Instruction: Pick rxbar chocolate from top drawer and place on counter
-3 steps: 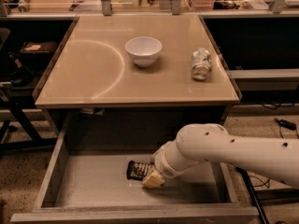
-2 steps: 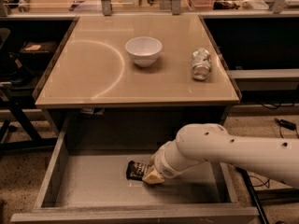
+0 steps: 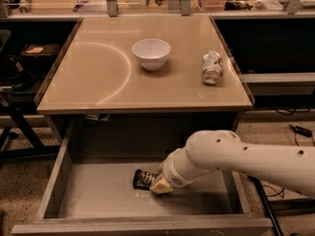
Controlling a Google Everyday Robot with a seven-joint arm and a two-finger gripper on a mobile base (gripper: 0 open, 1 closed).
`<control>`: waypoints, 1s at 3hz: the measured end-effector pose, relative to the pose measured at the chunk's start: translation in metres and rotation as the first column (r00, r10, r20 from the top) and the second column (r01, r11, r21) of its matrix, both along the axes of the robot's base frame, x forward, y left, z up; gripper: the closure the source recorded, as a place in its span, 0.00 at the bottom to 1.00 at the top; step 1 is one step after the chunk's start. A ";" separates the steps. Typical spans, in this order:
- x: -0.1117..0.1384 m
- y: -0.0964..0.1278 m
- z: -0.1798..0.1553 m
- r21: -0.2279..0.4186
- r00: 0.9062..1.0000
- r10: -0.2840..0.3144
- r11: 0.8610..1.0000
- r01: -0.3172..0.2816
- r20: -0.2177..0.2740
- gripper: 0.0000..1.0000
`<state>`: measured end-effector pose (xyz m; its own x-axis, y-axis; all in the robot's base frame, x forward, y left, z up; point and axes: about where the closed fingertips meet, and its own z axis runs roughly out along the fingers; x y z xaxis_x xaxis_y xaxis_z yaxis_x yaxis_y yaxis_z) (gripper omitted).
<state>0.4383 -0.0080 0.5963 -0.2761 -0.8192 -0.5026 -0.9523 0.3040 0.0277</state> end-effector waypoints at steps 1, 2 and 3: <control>-0.001 0.001 0.018 -0.005 1.000 0.013 1.000 -0.013 0.001 1.00; -0.001 0.002 0.061 0.008 0.999 0.050 0.999 -0.050 0.017 1.00; -0.001 0.003 0.109 0.032 0.997 0.077 0.997 -0.077 0.008 1.00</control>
Offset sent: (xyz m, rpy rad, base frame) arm -0.0030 0.0021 0.1173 0.0263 -0.0261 0.1120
